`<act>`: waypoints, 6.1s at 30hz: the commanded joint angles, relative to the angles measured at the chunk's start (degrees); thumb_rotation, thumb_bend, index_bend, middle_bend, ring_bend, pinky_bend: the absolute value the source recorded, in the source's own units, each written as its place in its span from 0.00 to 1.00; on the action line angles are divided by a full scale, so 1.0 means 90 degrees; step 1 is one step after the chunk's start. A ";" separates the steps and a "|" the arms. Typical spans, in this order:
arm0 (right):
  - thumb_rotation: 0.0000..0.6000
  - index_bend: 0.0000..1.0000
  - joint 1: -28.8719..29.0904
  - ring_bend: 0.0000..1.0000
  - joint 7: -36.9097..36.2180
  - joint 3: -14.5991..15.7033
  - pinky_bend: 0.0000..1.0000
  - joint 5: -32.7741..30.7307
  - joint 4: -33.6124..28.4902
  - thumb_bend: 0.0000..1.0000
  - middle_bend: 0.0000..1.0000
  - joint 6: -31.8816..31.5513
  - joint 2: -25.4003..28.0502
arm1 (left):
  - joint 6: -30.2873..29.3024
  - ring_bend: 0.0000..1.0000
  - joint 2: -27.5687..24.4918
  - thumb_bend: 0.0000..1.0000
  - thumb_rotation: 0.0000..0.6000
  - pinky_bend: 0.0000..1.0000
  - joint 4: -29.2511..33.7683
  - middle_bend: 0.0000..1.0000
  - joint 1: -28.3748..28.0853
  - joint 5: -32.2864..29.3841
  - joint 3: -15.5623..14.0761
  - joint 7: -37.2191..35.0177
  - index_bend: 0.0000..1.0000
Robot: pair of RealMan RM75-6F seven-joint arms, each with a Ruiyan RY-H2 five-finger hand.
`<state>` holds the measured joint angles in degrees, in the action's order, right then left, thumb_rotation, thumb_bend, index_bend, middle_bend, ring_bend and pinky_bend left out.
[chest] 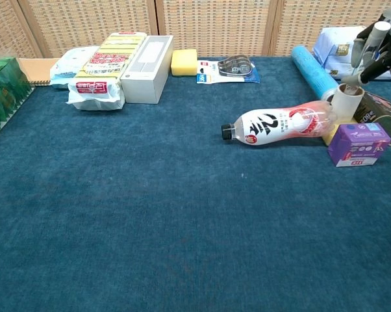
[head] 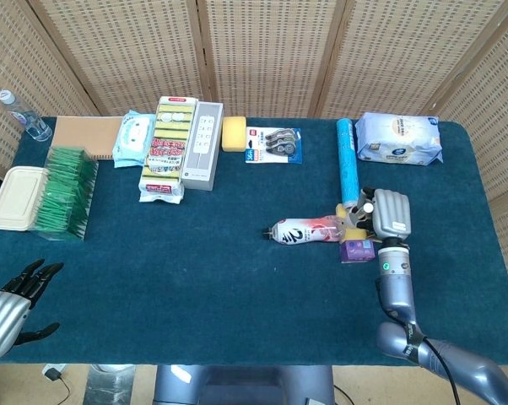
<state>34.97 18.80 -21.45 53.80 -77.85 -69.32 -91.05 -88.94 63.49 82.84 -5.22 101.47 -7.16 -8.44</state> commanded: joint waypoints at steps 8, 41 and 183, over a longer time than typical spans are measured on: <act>1.00 0.67 -0.0002 0.91 0.0057 -0.0006 0.74 0.0116 -0.0106 0.31 0.82 -0.0158 0.0025 | -0.0025 0.08 -0.0002 0.11 1.00 0.30 -0.0008 0.16 0.0009 0.0007 -0.0002 -0.0016 0.00; 1.00 0.77 -0.0258 1.00 0.0299 -0.0078 0.84 0.0410 -0.1577 0.35 0.95 -0.0771 0.0722 | -0.0147 0.08 -0.0005 0.11 1.00 0.30 -0.0039 0.16 0.0052 0.0112 -0.0036 -0.0021 0.00; 1.00 0.79 -0.1256 1.00 0.0870 0.0744 0.94 0.2099 -0.4149 0.42 1.00 -0.1301 0.1732 | -0.0481 0.08 0.0023 0.11 1.00 0.30 -0.0210 0.16 0.0152 0.0322 -0.0067 -0.0140 0.00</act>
<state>23.54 26.51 -17.66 72.84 -115.80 -81.13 -75.81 -93.47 63.53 80.99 -3.81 104.68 -7.96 -9.92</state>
